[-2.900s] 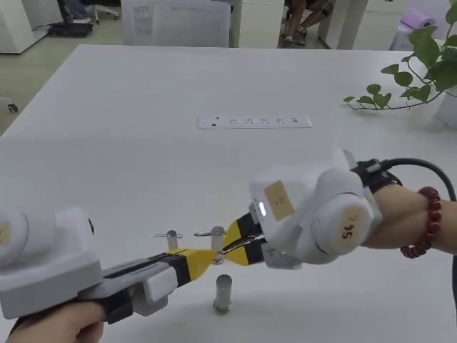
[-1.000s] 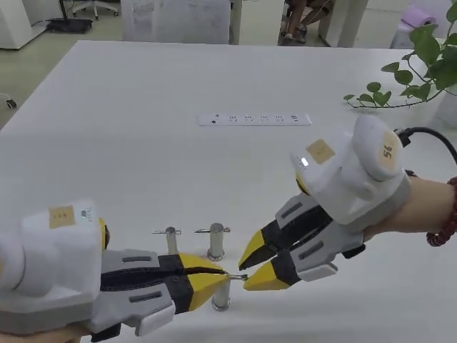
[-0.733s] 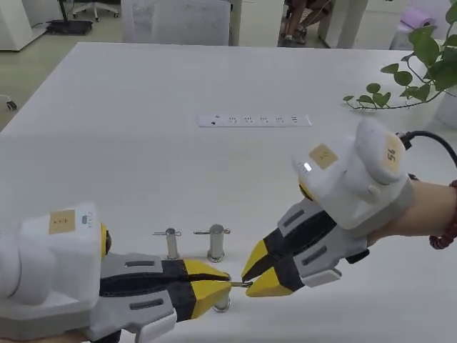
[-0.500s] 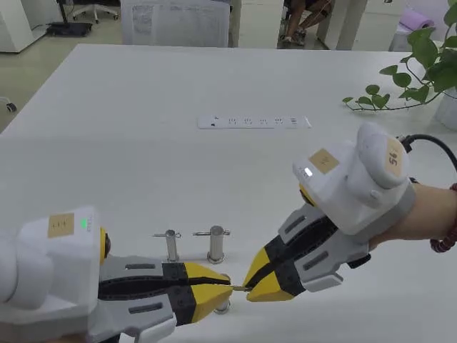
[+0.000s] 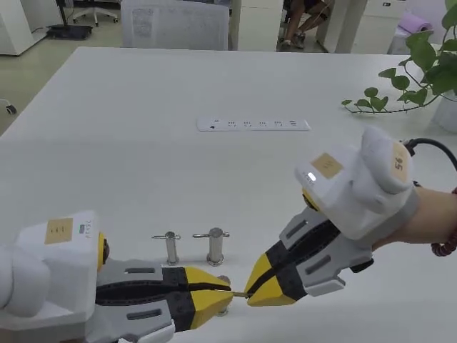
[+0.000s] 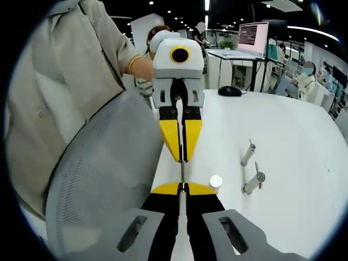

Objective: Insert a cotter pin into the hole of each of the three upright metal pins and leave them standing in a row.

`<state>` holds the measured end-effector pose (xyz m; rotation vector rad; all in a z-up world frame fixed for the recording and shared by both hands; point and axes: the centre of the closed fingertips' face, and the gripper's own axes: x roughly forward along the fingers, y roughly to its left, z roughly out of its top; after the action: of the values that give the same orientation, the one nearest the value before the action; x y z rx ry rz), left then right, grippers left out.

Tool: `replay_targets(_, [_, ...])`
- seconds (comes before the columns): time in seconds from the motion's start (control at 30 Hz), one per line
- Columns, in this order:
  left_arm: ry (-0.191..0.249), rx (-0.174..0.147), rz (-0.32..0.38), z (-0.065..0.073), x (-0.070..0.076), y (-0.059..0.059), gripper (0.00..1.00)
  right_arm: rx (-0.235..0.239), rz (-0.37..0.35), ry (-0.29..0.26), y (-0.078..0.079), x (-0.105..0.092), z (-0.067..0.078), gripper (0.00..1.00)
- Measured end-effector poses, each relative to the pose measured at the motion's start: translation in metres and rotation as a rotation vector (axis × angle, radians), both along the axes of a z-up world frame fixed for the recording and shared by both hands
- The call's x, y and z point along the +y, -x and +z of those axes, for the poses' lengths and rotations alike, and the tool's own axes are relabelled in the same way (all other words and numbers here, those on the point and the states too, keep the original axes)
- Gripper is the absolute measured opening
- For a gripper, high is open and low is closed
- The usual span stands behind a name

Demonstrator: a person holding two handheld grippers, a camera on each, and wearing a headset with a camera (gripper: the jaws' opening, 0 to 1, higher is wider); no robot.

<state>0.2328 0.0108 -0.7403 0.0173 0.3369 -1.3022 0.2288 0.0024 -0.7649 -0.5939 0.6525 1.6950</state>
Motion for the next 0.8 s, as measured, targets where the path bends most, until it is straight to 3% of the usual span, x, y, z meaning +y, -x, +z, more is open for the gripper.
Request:
replay_targets(0.23, [-0.032, -0.01, 0.024, -0.006, 0.001, -0.003, 0.03, -0.014, -0.013, 0.05, -0.003, -0.001, -0.003, 0.03])
replay_targets(0.5, [-0.055, -0.023, 0.083, -0.014, 0.008, -0.011, 0.27, -0.048, -0.039, 0.133, -0.01, -0.011, -0.009, 0.03])
replay_targets(0.8, [-0.058, -0.033, 0.139, -0.02, 0.014, -0.019, 0.4, -0.085, -0.07, 0.216, -0.018, -0.022, -0.017, 0.03])
